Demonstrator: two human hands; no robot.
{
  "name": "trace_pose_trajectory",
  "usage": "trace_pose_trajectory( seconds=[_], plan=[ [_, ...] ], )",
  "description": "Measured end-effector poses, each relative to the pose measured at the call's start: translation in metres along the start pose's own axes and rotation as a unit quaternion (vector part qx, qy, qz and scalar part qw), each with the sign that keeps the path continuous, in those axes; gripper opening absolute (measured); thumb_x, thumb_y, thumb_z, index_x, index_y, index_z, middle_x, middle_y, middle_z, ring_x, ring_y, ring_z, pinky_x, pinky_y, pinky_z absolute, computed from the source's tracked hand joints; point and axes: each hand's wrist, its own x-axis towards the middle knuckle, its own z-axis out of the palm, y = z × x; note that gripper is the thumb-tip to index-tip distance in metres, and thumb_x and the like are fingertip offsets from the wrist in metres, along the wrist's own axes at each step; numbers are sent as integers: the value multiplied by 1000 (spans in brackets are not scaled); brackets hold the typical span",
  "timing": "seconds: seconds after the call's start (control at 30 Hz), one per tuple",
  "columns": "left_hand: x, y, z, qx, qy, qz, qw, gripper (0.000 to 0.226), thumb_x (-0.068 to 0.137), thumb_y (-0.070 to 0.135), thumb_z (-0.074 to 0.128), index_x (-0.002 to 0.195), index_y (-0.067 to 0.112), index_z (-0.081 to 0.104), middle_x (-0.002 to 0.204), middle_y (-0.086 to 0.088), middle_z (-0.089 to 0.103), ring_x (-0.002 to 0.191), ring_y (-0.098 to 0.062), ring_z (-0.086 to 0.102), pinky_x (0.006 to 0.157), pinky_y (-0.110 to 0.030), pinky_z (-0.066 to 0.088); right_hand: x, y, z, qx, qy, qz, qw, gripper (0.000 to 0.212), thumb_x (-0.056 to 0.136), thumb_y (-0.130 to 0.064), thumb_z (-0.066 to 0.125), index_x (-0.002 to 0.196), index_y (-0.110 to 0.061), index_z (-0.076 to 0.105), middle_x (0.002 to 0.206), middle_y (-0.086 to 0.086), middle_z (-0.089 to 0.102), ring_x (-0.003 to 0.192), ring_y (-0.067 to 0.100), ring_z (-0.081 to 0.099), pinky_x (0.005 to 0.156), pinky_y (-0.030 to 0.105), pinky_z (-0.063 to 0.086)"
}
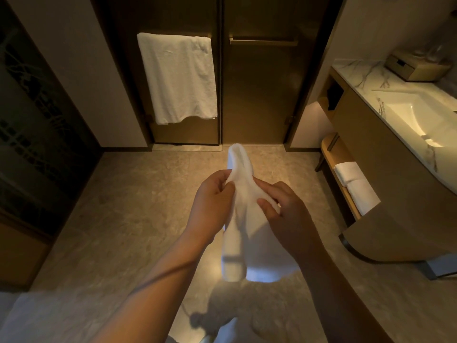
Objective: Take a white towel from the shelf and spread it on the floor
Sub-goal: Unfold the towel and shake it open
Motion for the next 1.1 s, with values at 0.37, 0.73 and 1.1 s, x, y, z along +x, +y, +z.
trace_pose_trajectory(
  seconds=[0.37, 0.73, 1.1],
  plan=[
    [3, -7, -3, 175, -73, 88, 978, 21, 91, 18, 48, 100, 33, 58, 65, 4, 58, 55, -3, 50, 50, -18, 37, 3, 0, -7, -45, 22, -64, 997, 58, 92, -18, 57, 143, -38, 35, 105, -11, 54, 91, -3, 50, 75, 5, 38],
    [4, 0, -1, 99, -104, 53, 988, 14, 85, 21, 67, 96, 28, 65, 78, -3, 73, 75, -19, 70, 75, -41, 55, 0, -6, -3, -64, 44, -66, 995, 46, 95, -29, 45, 140, -39, 39, 96, -12, 48, 84, -3, 46, 69, 3, 36],
    [4, -10, -1, 92, -129, 28, 987, 35, 75, 2, 63, 100, 26, 61, 88, 9, 74, 83, -3, 67, 76, -23, 52, 0, -3, 3, -65, 55, -33, 996, 20, 93, -15, 52, 110, -24, 56, 98, -4, 58, 82, 6, 54, 69, 6, 37]
  ],
)
